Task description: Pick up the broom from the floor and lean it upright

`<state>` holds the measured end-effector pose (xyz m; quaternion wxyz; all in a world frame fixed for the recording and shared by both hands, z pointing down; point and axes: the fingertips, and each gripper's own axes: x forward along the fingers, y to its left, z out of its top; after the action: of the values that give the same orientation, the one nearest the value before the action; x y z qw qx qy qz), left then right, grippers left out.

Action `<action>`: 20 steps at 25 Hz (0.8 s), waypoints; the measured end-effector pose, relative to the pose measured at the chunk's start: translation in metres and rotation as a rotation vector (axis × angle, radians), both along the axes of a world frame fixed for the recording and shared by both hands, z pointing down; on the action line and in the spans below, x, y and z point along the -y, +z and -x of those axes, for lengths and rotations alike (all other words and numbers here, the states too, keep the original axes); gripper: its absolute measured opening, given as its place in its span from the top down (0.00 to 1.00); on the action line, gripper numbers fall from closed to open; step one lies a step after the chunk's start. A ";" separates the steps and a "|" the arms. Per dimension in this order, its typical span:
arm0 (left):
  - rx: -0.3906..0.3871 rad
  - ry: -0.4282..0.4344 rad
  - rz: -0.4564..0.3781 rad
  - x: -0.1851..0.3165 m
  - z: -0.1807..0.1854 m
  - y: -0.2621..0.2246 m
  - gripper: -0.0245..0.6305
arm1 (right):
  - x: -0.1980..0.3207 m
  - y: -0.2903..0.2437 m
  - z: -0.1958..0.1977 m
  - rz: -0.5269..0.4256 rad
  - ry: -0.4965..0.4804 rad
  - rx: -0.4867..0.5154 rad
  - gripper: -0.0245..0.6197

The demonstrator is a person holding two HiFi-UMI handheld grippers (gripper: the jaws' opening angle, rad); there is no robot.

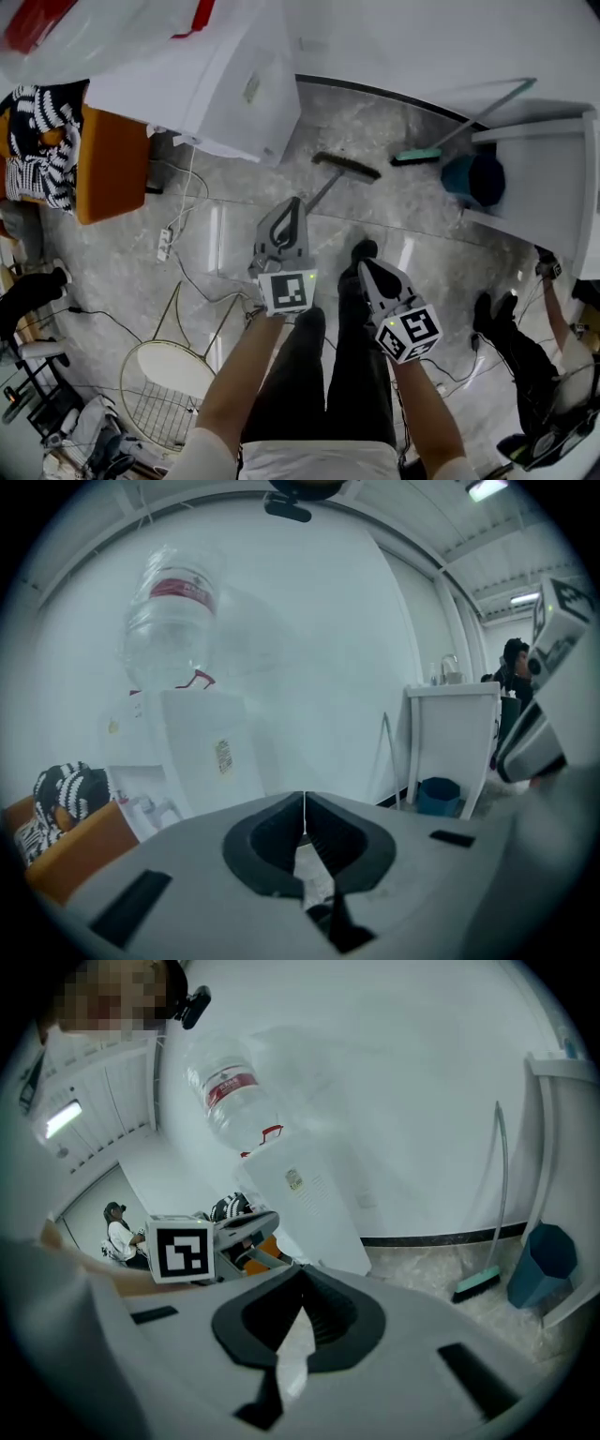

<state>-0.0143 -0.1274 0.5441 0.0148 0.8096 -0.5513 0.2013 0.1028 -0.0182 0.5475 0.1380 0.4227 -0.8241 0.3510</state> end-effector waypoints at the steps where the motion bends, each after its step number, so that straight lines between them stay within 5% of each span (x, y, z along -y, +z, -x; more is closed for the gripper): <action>1: -0.008 0.012 0.004 0.008 -0.007 -0.004 0.95 | 0.008 0.001 -0.003 -0.007 -0.018 -0.008 0.96; 10: -0.055 0.095 0.018 0.078 -0.069 -0.043 0.95 | 0.088 0.000 -0.039 -0.051 -0.159 -0.037 0.96; 20: -0.075 0.214 0.037 0.146 -0.139 -0.064 0.95 | 0.160 0.021 -0.057 -0.095 -0.344 -0.081 0.81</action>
<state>0.1250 -0.2731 0.4798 0.0286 0.8704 -0.4569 0.1813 0.1595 -0.1779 0.5683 0.2090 0.2955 -0.8936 0.2656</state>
